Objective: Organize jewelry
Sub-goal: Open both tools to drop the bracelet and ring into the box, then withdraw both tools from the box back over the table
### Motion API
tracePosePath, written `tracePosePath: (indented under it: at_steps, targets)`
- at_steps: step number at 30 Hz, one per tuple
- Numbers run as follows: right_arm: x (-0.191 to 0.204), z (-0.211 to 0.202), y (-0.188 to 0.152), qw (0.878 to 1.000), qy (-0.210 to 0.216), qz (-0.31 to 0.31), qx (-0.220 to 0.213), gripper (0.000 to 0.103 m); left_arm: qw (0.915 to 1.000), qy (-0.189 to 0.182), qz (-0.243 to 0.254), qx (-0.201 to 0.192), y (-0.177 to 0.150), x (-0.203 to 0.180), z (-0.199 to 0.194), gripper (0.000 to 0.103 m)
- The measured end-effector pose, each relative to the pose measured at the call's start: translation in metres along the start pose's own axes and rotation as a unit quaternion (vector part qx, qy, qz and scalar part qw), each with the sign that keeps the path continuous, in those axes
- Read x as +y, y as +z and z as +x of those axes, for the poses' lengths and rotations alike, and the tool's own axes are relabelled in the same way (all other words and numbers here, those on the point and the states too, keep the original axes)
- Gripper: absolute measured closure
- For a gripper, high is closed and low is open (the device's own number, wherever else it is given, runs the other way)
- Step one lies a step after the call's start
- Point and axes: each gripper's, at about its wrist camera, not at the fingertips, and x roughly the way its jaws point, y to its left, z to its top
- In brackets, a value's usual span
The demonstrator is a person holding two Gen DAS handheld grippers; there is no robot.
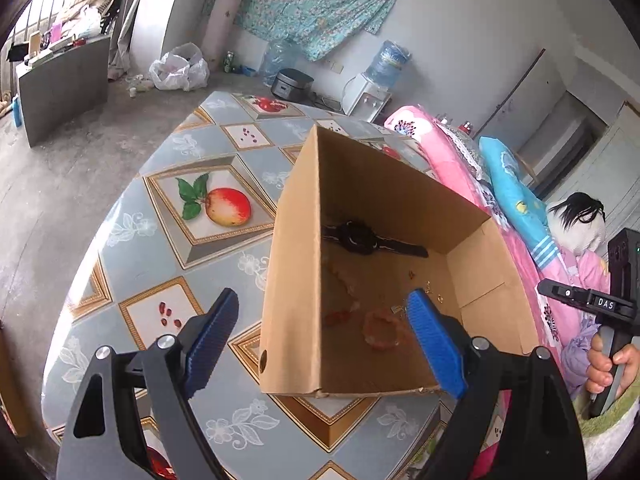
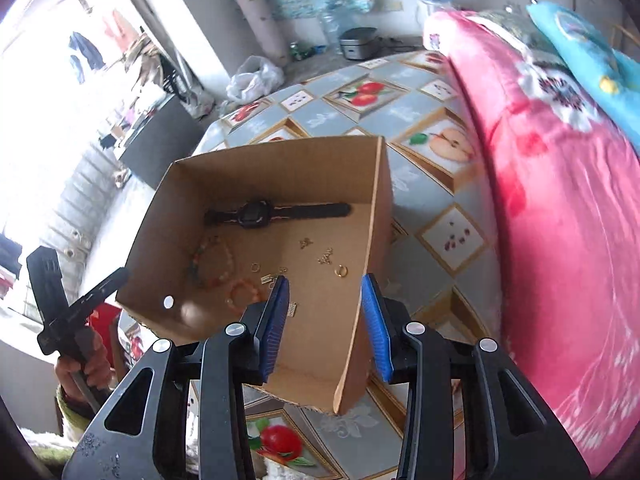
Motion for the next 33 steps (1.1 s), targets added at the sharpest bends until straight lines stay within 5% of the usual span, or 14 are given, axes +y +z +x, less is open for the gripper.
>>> tracePosePath:
  at_steps: [5,7,17,28,33]
  targets:
    - [-0.012,0.018,-0.023,0.999,0.002,0.04,0.025,0.061,0.9973,-0.055,-0.018,0.045,-0.009,-0.004,0.018,0.018]
    - [-0.012,0.024,-0.032,0.997,0.036,0.051,0.039,0.057,0.9985,-0.038,-0.001,0.04,-0.011,-0.011,0.019,0.018]
    - [-0.004,0.008,-0.052,0.998,0.014,0.061,0.03,0.057,0.999,-0.021,0.022,0.032,-0.028,-0.028,0.003,0.018]
    - [-0.006,-0.024,-0.119,0.995,0.036,0.098,0.005,0.055,0.9985,-0.025,0.029,0.041,-0.07,-0.033,-0.022,0.018]
    - [-0.002,-0.041,-0.129,0.995,0.014,0.091,-0.035,0.053,0.9981,0.005,0.057,-0.023,-0.077,-0.041,-0.053,0.017]
